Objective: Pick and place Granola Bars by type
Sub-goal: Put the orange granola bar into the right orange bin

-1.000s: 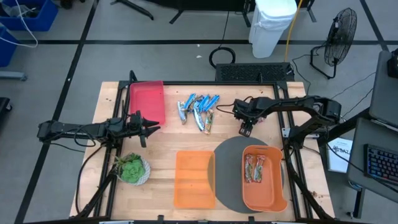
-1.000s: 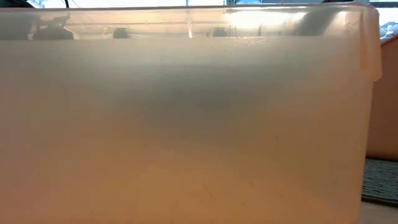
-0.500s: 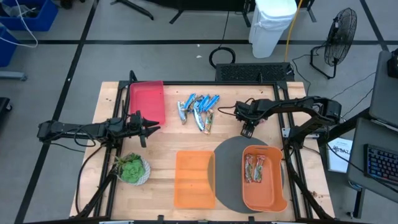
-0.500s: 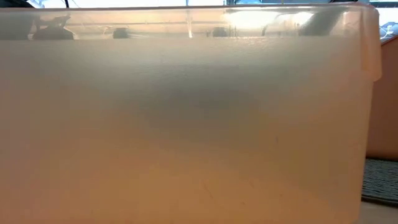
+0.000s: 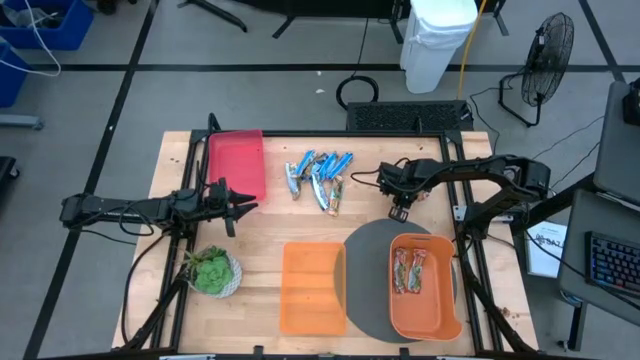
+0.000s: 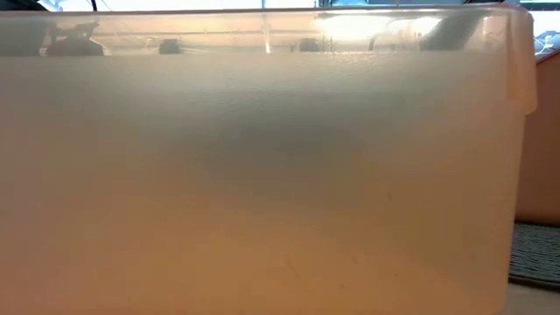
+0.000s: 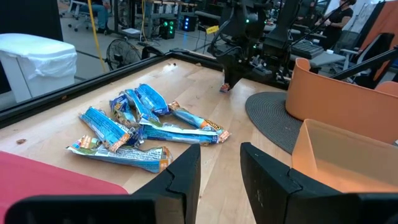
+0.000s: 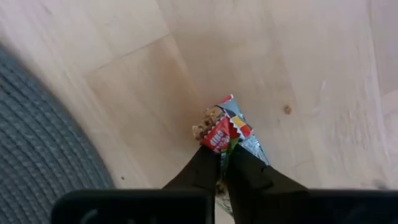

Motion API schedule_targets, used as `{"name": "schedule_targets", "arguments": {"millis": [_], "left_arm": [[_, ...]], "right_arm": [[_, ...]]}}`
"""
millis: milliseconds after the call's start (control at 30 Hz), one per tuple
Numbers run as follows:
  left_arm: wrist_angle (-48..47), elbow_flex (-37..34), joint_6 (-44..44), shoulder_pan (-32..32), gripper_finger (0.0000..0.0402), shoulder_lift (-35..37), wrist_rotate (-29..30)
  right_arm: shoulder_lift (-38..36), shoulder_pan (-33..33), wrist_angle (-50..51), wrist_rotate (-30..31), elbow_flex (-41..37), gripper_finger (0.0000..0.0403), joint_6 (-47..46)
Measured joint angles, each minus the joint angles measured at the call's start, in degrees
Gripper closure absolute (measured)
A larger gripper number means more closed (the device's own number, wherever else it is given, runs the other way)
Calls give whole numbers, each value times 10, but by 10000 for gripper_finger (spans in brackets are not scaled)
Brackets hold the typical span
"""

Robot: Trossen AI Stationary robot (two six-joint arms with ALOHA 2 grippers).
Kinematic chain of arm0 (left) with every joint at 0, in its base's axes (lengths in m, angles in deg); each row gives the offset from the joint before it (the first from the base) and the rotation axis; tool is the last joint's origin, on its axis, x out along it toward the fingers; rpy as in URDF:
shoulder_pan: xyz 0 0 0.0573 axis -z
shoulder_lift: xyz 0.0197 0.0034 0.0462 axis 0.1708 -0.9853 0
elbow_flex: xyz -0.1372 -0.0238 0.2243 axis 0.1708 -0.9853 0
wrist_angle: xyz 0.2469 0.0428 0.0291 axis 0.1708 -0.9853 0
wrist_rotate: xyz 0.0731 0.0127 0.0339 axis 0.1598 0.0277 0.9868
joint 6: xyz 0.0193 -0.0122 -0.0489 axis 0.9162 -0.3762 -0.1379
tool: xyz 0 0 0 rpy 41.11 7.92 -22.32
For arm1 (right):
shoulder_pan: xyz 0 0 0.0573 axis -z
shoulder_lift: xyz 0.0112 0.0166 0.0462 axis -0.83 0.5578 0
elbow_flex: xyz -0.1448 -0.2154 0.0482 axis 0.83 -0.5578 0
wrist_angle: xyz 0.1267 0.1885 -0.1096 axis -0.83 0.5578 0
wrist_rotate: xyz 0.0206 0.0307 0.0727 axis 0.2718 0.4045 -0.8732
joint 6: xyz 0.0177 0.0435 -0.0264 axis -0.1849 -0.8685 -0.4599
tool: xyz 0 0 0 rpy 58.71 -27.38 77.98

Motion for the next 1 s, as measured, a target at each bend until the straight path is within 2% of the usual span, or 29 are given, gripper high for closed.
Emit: {"name": "schedule_targets", "arguments": {"millis": [233, 1000], "left_arm": [[0, 0, 0, 0, 284, 0, 0], [0, 0, 0, 0, 284, 0, 0]], "right_arm": [[-39, -2, -2, -1, -1, 395, -3], [-242, -35, -35, 1, 0, 395, -36]]}}
